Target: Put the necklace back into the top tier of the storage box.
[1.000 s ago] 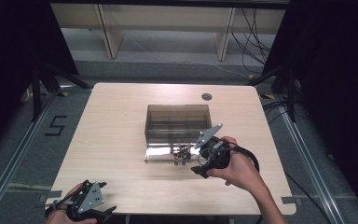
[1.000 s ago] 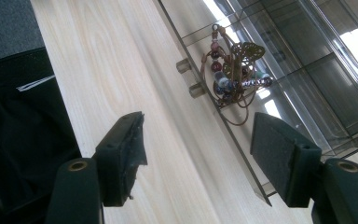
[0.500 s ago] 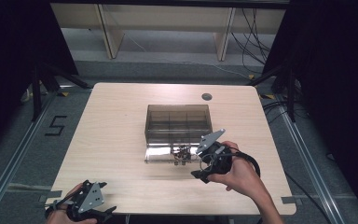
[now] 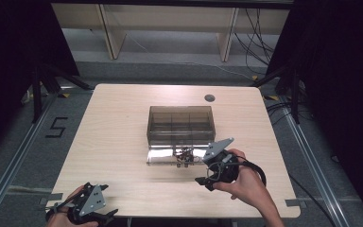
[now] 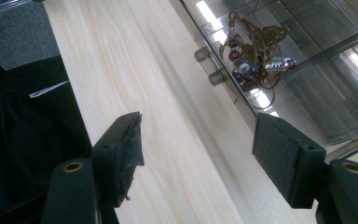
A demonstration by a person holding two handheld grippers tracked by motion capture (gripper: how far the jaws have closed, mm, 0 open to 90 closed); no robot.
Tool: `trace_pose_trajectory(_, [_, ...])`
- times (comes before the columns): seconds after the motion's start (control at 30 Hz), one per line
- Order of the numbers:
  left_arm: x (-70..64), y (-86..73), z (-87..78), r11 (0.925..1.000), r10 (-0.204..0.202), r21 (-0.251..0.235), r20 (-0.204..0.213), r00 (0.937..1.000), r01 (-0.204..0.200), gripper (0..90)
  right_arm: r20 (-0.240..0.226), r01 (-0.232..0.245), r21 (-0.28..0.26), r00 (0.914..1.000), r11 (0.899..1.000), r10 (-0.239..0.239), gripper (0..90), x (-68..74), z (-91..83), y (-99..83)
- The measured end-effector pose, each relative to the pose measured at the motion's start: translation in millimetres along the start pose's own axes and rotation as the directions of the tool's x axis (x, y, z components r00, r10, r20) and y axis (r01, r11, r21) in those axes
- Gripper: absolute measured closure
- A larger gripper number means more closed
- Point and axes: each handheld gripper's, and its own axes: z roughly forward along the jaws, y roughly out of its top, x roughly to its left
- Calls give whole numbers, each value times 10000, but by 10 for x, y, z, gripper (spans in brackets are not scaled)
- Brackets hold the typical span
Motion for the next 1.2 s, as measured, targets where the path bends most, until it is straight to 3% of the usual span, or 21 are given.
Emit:
trace_pose_trajectory(0.03, [-6,-2,1,10000,-57,-20,90,9999,57,181,-47,232,-21,9997,9997,-232,337,-10,-1,-7])
trace_pose_trajectory(0.23, [-13,1,3,10000,-46,-6,-45,10000,46,181,-34,156,-268,9999,9995,-157,338,19,30,-82])
trace_pose_trajectory(0.27, [-11,0,3,10000,-41,-11,-53,10000,41,181,49,-39,-189,10000,9998,40,338,35,34,-96])
trace_pose_trajectory(0.3, [-10,-1,1,10000,-32,-11,-87,10000,32,181,-18,221,-250,9998,9994,-222,338,21,38,-100])
trace_pose_trajectory(0.33, [-1,0,-5,9999,97,72,-209,9997,-96,181,-44,-21,-192,10000,9998,20,338,36,26,-109])
trace_pose_trajectory(0.4, [1,3,-11,10000,-17,-8,31,10000,17,181,-17,189,-273,9998,9994,-190,338,24,36,-130])
trace_pose_trajectory(0.43, [-1,3,-12,10000,-40,-48,38,10000,40,181,76,17,-208,10000,9998,-15,338,38,32,-147])
trace_pose_trajectory(0.47, [-4,5,-16,10000,-20,-63,-37,10000,20,181,-34,156,-306,9999,9994,-157,338,29,47,-154])
trace_pose_trajectory(0.57, [-10,6,-15,9999,-15,-115,-131,9999,13,181,48,-149,-284,9999,9995,151,338,56,26,-197])
trace_pose_trajectory(0.67, [-10,6,-15,9999,8,-107,-134,9999,-9,181,286,-166,-351,9994,9992,176,334,68,23,-245])
trace_pose_trajectory(0.73, [-12,5,-11,10000,-10,-98,-199,9998,8,181,195,35,-501,9998,9987,-26,328,58,38,-275])
trace_pose_trajectory(0.8, [-12,4,-11,10000,-6,-93,-175,9998,5,181,78,-203,-371,9998,9991,206,325,75,34,-297])
trace_pose_trajectory(0.83, [-10,5,-12,10000,-1,-85,-126,9999,0,181,88,-4,-483,10000,9988,8,323,66,55,-309])
trace_pose_trajectory(0.9, [-11,6,-12,10000,-7,-91,-117,9999,6,181,43,-164,-403,9999,9991,166,322,84,71,-326])
trace_pose_trajectory(0.93, [-12,5,-11,10000,-13,-96,-116,9999,12,181,231,-118,-416,9997,9991,128,322,81,90,-337])
trace_pose_trajectory(0.97, [-14,5,-10,10000,-1,-92,-120,9999,0,181,62,-52,-415,10000,9991,55,322,82,97,-341])
trace_pose_trajectory(1.1, [-17,6,-9,9999,-18,-129,-139,9999,16,181,140,92,-409,9999,9991,-86,321,89,126,-367])
trace_pose_trajectory(1.2, [-15,6,-11,9999,-11,-126,-138,9999,9,181,209,-183,-384,9996,9991,191,317,117,127,-390])
